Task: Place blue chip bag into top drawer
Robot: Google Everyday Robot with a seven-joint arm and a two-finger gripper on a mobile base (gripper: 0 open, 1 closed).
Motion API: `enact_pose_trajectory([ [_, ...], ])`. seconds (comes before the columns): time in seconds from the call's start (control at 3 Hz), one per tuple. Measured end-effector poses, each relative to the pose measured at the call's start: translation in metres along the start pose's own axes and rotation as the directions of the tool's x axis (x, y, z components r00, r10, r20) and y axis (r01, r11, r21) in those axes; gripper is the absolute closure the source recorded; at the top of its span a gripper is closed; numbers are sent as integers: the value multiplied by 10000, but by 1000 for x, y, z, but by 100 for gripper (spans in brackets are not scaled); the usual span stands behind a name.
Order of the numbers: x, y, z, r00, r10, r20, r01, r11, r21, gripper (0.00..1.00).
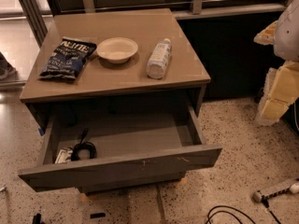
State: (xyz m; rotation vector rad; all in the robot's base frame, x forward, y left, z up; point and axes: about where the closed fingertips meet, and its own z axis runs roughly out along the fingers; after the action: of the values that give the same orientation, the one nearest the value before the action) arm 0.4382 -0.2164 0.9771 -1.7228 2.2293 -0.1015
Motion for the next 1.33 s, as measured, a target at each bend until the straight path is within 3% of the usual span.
enact_pose_trajectory([
  [0.33, 0, 0, 0, 10000, 0, 2, 0, 10000, 1, 0],
  [1.0, -44, -29, 27, 9944, -138, 1050, 134, 9999, 50, 0],
  [1.33, -83, -46, 47, 9828, -357, 1814, 370, 9993, -36, 15],
])
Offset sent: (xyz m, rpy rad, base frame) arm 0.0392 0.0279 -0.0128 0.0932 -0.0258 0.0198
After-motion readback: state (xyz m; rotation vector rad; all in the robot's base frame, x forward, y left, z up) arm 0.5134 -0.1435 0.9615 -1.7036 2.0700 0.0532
